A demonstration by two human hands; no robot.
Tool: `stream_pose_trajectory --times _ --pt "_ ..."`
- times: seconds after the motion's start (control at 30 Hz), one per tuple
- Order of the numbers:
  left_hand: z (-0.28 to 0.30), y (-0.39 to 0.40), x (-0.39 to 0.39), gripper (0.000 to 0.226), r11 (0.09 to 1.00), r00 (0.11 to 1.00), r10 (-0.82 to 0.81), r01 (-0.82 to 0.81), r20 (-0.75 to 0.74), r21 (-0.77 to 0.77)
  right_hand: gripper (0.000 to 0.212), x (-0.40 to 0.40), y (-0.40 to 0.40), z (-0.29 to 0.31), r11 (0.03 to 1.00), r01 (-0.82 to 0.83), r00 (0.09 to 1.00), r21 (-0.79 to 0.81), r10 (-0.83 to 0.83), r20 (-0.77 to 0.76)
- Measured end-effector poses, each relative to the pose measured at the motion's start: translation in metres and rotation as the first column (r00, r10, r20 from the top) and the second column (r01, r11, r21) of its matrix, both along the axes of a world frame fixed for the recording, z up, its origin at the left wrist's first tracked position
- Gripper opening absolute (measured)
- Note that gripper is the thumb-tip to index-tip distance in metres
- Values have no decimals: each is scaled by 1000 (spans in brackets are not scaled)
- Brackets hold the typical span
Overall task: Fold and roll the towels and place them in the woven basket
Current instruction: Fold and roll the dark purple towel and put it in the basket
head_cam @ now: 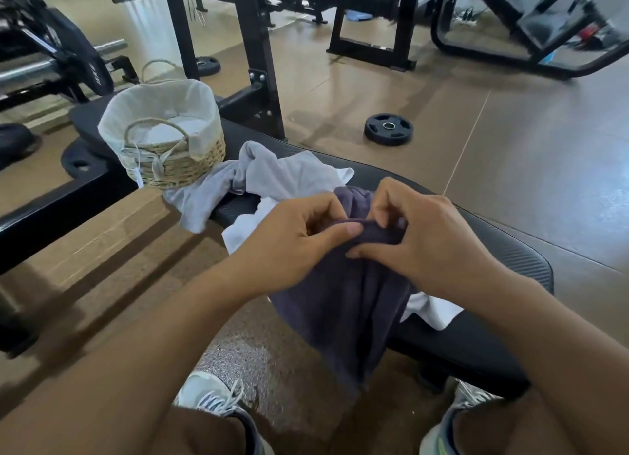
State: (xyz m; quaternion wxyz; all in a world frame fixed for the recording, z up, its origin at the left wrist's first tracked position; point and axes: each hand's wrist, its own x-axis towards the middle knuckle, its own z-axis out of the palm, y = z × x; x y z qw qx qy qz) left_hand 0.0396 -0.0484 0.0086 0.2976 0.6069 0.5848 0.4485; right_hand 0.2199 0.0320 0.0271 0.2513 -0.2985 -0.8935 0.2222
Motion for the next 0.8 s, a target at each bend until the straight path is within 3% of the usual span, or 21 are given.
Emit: stream_pose_trajectory --times 0.13,0.2,0.27,0.33,0.4,0.5,0.63,0.7,0.8 --pt "10 3 -6 18 975 975 149 -173 164 143 29 5 14 -8 964 48 993 -260 -18 119" --pt "14 3 -13 20 956 959 220 -249 177 157 18 6 18 -14 930 29 994 -366 11 107" --pt "13 3 -21 22 966 966 236 -245 103 78 17 6 19 -16 879 -8 999 -477 -15 -45" --pt "10 1 -27 22 984 981 174 -168 91 -66 3 4 17 -13 805 -85 968 -587 -74 -241" --pt "8 0 -29 20 980 977 87 -49 195 -190 10 2 12 -11 819 -132 952 -559 -53 -302" --pt "6 1 -20 33 959 943 89 5 320 -284 12 -2 5 -15 894 -146 972 -424 50 -228" --pt "2 2 -10 35 972 941 25 56 337 -228 24 -6 0 -18 917 -133 983 -376 71 -172" --pt "0 2 -13 23 982 945 49 14 324 -187 22 -5 0 -17 916 -121 987 -382 70 -145" --pt "-2 7 -18 18 963 952 266 -268 154 -8 18 -4 -1 -13 861 -89 994 -501 44 -101"
